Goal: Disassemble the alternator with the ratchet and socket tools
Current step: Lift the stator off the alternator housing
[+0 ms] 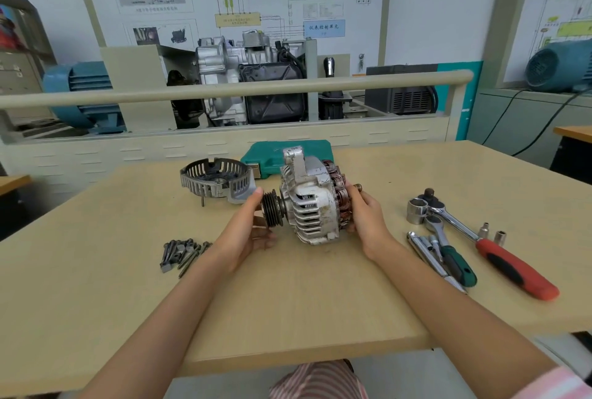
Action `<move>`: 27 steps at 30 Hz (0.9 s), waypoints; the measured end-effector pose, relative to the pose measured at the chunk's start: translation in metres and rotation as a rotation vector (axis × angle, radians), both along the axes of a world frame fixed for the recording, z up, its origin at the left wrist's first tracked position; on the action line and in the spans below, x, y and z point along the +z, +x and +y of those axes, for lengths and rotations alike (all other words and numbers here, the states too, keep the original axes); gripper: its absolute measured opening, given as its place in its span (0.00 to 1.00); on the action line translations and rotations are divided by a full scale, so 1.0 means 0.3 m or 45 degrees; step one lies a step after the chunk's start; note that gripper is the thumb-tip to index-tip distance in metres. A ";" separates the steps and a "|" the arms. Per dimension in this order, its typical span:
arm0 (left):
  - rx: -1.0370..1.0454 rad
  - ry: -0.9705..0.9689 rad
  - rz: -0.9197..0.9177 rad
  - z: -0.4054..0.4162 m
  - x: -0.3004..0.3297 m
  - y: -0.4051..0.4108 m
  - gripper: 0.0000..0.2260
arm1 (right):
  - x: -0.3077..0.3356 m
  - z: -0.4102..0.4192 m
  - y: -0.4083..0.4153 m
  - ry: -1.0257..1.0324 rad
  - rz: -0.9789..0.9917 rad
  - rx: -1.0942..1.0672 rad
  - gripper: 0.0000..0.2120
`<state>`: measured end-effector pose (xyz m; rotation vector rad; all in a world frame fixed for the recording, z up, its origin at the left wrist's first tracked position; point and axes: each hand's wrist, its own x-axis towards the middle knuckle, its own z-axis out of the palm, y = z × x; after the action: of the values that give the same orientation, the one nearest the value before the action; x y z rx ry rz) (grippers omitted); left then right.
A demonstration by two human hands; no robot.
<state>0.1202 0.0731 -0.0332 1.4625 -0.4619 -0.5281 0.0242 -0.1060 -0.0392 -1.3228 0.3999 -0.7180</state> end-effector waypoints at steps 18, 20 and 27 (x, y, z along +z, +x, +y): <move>0.054 -0.016 -0.098 0.003 0.005 0.002 0.16 | -0.010 0.003 0.016 -0.101 0.003 -0.031 0.11; 0.059 -0.024 -0.152 0.002 0.004 0.012 0.15 | -0.012 0.004 0.016 -0.100 0.004 -0.039 0.11; 0.176 0.110 -0.009 0.030 -0.002 0.018 0.22 | -0.014 0.005 0.016 -0.108 0.005 -0.068 0.11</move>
<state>0.1256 0.0822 -0.0338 1.5672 -0.3440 -0.4378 0.0289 -0.1046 -0.0435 -1.3975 0.4135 -0.7842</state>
